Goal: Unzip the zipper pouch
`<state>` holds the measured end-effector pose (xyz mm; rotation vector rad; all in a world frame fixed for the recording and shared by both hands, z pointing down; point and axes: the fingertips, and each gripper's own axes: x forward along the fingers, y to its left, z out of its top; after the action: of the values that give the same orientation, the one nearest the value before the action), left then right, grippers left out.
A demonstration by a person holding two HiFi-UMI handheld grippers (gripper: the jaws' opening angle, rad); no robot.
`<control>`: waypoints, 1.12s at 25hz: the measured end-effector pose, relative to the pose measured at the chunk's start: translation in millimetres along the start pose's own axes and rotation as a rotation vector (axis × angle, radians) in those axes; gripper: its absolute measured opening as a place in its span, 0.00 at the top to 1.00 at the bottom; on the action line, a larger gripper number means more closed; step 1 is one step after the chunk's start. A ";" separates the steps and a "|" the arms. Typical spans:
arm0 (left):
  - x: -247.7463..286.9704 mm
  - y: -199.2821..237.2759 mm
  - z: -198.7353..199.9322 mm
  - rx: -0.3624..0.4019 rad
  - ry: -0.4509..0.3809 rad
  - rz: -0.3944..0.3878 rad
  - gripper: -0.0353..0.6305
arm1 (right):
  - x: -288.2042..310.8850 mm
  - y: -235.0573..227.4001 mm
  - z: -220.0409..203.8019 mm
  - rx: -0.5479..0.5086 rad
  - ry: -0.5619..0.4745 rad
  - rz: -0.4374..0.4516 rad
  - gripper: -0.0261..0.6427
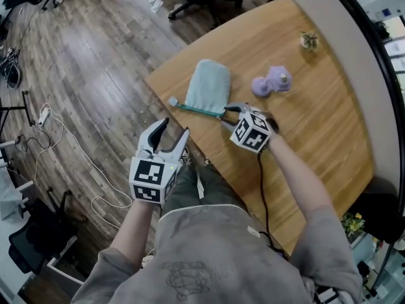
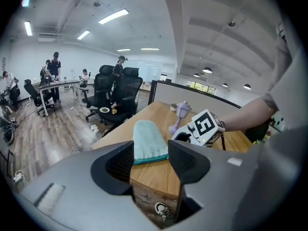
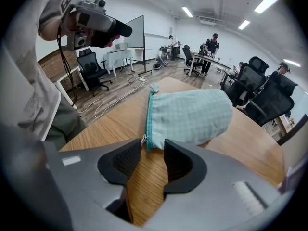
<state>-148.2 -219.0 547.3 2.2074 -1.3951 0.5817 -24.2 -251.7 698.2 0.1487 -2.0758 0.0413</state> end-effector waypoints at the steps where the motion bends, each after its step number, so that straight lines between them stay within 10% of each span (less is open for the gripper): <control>1: 1.3 1.1 -2.7 -0.004 0.003 -0.001 0.62 | 3.9 -1.1 -1.7 -0.011 0.012 -0.002 0.73; 11: -3.4 9.2 -18.6 -0.020 0.016 0.010 0.62 | 16.1 4.2 -6.0 -0.005 0.041 0.032 0.86; 28: -60.2 26.5 52.1 0.040 -0.123 0.050 0.62 | -114.2 4.8 102.2 0.424 -0.385 -0.051 0.87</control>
<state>-190.7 -216.4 475.0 2.2793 -1.5173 0.5026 -58.5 -246.2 548.8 0.5013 -2.4209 0.4544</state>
